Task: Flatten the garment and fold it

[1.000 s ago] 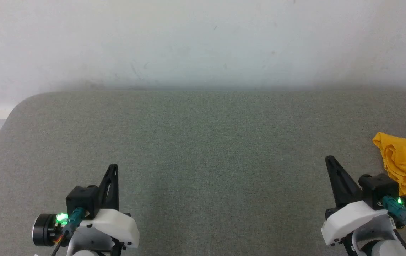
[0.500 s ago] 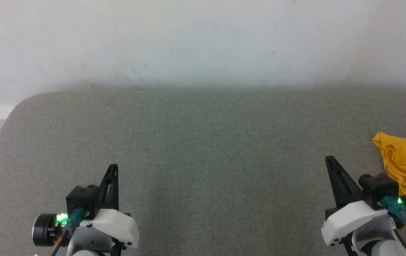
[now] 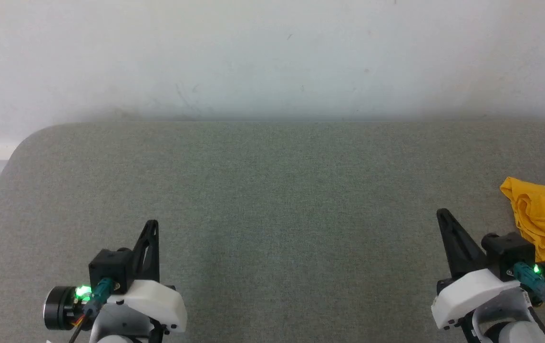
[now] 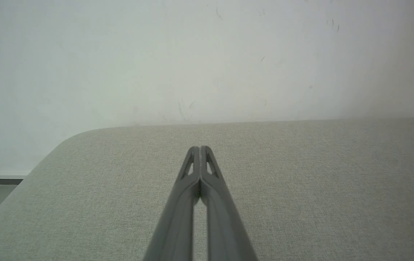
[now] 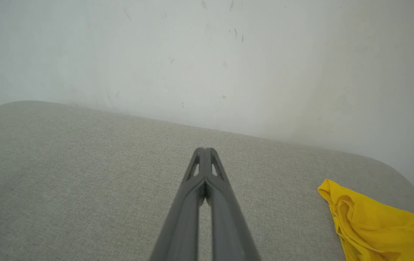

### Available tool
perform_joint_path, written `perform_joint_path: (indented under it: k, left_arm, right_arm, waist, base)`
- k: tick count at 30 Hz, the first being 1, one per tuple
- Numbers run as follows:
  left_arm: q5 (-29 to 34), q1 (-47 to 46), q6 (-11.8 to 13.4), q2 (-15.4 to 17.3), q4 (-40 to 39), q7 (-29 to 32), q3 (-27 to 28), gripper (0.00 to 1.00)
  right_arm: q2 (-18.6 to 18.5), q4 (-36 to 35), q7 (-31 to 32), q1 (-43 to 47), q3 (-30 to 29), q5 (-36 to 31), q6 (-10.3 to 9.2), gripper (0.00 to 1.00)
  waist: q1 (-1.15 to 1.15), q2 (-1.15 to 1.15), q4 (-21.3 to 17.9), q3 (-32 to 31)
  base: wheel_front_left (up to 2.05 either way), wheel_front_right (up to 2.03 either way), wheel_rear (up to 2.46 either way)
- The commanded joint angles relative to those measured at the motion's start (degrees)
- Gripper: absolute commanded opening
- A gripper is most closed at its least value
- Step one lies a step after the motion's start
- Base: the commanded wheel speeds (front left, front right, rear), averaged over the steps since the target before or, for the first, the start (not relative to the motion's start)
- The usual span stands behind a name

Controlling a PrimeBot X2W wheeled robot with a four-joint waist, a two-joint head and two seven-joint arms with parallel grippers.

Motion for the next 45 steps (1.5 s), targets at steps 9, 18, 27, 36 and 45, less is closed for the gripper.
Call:
perform_joint_path:
  k: [9,18,27,36,45]
  left_arm:
    - [0.37,-0.69,-0.10,-0.27,0.12,0.01,0.21,0.00]
    - [0.37,-0.69,-0.10,-0.27,0.12,0.01,0.21,0.00]
    - [0.37,-0.69,-0.10,-0.27,0.12,0.01,0.21,0.00]
    - [0.37,-0.69,-0.10,-0.27,0.12,0.01,0.21,0.00]
    - [0.37,-0.69,-0.10,-0.27,0.12,0.01,0.21,0.00]
  right_arm:
    - [0.19,-0.24,0.04,-0.64,0.01,-0.44,-0.12,0.00]
    - [0.19,-0.24,0.04,-0.64,0.01,-0.44,-0.12,0.00]
    - [0.19,-0.24,0.04,-0.64,0.01,-0.44,-0.12,0.00]
    - [0.19,-0.24,0.04,-0.64,0.01,-0.44,-0.12,0.00]
    - [0.19,-0.24,0.04,-0.64,0.01,-0.44,-0.12,0.00]
  waist:
    - [0.00,0.00,0.00,0.00]
    - [0.00,0.00,0.00,0.00]
    - [0.00,0.00,0.00,0.00]
    - [0.00,0.00,0.00,0.00]
    - [0.00,0.00,0.00,0.00]
  base:
    - [0.00,0.00,0.00]
    - [0.00,0.00,0.00]
    - [0.00,0.00,0.00]
    - [0.00,0.00,0.00]
    - [0.00,0.00,0.00]
